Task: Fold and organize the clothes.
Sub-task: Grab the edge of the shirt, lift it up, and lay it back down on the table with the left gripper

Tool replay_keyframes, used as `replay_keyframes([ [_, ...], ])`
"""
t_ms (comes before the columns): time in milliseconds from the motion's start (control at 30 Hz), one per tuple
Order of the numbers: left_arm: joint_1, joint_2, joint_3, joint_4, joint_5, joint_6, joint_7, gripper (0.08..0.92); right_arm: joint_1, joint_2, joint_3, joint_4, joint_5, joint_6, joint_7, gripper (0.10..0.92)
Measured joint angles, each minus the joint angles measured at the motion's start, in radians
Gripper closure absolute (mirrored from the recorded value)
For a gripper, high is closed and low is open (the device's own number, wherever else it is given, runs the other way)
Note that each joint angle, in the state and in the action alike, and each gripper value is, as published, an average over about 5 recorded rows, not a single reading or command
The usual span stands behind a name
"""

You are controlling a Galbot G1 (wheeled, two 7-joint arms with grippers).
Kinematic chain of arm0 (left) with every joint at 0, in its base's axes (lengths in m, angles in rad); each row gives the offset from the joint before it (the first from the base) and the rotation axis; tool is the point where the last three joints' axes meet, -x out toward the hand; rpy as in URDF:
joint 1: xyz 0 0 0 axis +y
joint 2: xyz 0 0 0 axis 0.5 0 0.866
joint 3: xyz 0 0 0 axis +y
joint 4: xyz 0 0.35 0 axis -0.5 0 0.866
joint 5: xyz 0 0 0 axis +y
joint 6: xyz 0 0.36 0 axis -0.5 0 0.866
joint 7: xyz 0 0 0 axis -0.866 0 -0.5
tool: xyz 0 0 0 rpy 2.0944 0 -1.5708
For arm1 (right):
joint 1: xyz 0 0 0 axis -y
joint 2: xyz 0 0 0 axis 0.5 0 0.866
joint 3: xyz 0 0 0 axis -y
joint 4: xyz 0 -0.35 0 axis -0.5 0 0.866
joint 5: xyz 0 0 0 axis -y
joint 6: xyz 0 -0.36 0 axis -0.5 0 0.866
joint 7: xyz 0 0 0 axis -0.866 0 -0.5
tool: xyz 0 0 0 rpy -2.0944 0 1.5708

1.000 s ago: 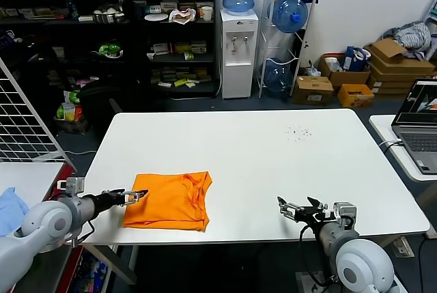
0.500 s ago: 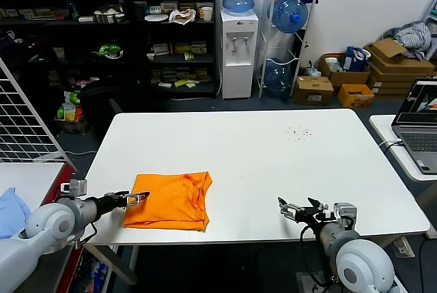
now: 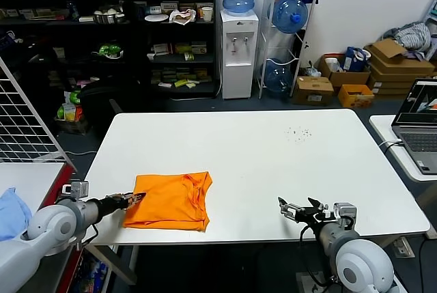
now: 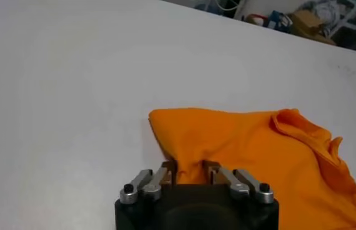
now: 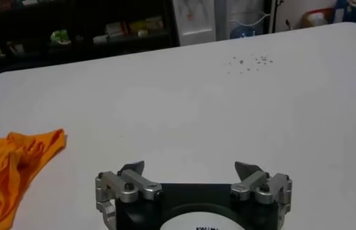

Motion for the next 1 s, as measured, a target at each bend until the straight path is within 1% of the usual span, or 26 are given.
replay_keyframes([
  [200, 0.001, -0.007, 0.001, 0.0, 0.001, 0.002, -0.006, 0.779, 0.001, 0.0, -0.001, -0.002, 0.0, 0.002, 0.0, 0.104],
  [333, 0.003, -0.015, -0.003, -0.007, -0.002, 0.003, -0.015, 0.876, 0.002, 0.0, -0.001, -0.003, 0.0, 0.004, 0.0, 0.104],
  [400, 0.005, -0.019, -0.007, -0.012, -0.004, 0.004, -0.021, 0.895, 0.004, -0.001, -0.001, -0.004, 0.0, 0.004, 0.0, 0.104],
  [567, 0.011, -0.026, -0.027, -0.038, -0.012, 0.008, -0.043, 0.897, 0.009, -0.001, -0.002, -0.005, 0.001, 0.006, 0.0, 0.104],
  [700, 0.016, -0.021, -0.052, -0.077, -0.031, 0.011, -0.077, 0.897, 0.015, -0.003, -0.004, -0.007, 0.001, 0.01, -0.001, 0.104],
  [833, 0.023, 0.005, -0.076, -0.133, -0.068, 0.013, -0.128, 0.897, 0.023, -0.004, -0.01, -0.016, -0.003, 0.016, -0.008, 0.104],
  [1000, 0.03, 0.063, -0.104, -0.211, -0.128, 0.013, -0.206, 0.897, 0.037, -0.002, -0.021, -0.026, -0.019, 0.028, -0.023, 0.104],
])
